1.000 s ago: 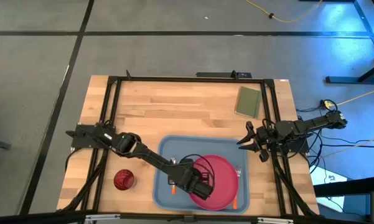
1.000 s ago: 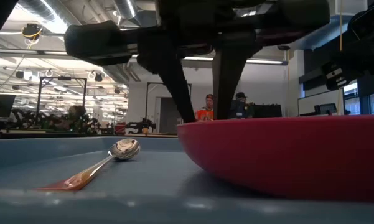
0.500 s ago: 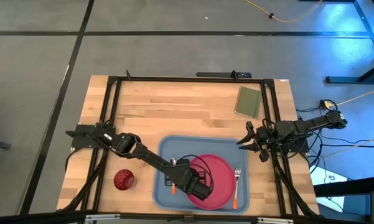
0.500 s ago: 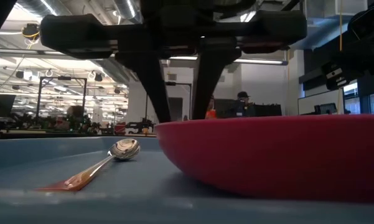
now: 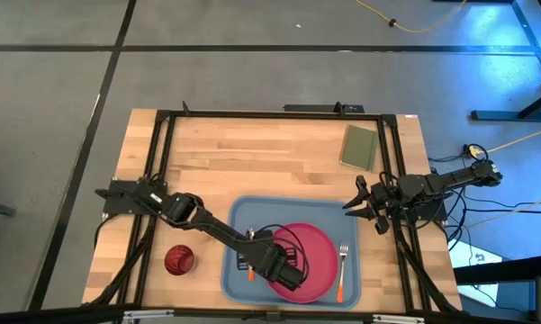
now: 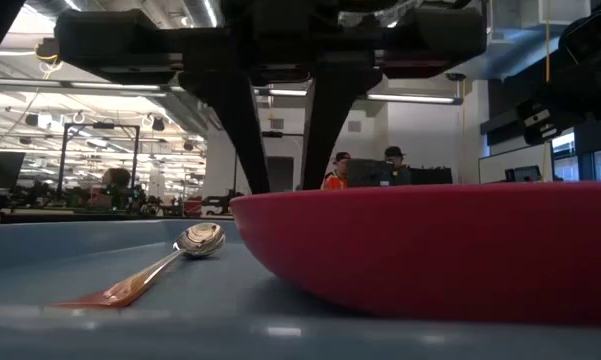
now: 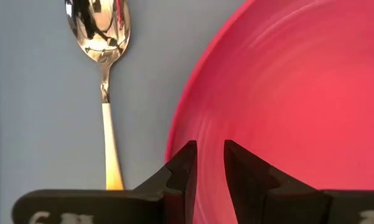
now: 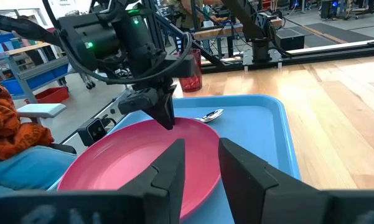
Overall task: Pick and place plate/cup/fork/spoon on tray
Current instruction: Put the red cup to the top of the orange spoon on the blue serving tray
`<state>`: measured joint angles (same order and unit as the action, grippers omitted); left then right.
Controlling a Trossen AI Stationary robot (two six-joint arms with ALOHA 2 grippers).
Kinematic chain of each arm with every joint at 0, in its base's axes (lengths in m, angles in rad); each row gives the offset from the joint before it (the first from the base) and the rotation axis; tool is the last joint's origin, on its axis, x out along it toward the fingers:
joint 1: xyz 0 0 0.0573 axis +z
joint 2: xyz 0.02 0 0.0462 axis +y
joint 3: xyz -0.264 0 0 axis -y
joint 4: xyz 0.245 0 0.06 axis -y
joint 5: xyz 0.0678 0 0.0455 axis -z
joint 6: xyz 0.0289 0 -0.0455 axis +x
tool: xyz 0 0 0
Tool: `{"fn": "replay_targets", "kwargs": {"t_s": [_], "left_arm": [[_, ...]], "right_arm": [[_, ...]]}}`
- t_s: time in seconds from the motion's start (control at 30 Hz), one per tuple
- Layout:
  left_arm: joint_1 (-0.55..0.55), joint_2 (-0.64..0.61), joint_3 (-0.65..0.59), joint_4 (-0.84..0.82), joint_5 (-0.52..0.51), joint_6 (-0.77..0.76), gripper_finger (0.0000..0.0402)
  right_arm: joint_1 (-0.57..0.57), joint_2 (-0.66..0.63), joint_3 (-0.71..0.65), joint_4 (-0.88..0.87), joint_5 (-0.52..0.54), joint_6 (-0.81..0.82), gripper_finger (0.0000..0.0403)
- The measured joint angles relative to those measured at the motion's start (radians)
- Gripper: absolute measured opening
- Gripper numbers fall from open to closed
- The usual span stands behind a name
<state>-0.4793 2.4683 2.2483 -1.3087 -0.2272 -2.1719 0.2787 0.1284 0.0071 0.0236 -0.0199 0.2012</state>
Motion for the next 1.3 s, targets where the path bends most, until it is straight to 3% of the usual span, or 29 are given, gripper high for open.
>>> {"fn": "replay_targets", "kwargs": {"t_s": [0.47, 0.6, 0.93, 1.1, 1.3], "left_arm": [[0.004, -0.003, 0.11, -0.178, -0.18, -0.022, 0.0073], [0.003, -0.022, 0.104, -0.274, -0.242, -0.031, 0.0073], [-0.03, -0.103, 0.046, -0.261, -0.433, -0.017, 0.0073], [-0.023, -0.16, 0.001, -0.259, -0.396, 0.008, 0.0073], [-0.004, -0.325, -0.282, -0.263, -0.199, -0.059, 0.0073]], "right_arm": [[0.0, 0.0, 0.0, 0.0, 0.0, 0.0, 0.0102], [0.0, 0.0, 0.0, 0.0, 0.0, 0.0, 0.0102], [0.0, 0.0, 0.0, 0.0, 0.0, 0.0, 0.0102], [0.0, 0.0, 0.0, 0.0, 0.0, 0.0, 0.0102], [0.0, 0.0, 0.0, 0.0, 0.0, 0.0, 0.0102]]}}
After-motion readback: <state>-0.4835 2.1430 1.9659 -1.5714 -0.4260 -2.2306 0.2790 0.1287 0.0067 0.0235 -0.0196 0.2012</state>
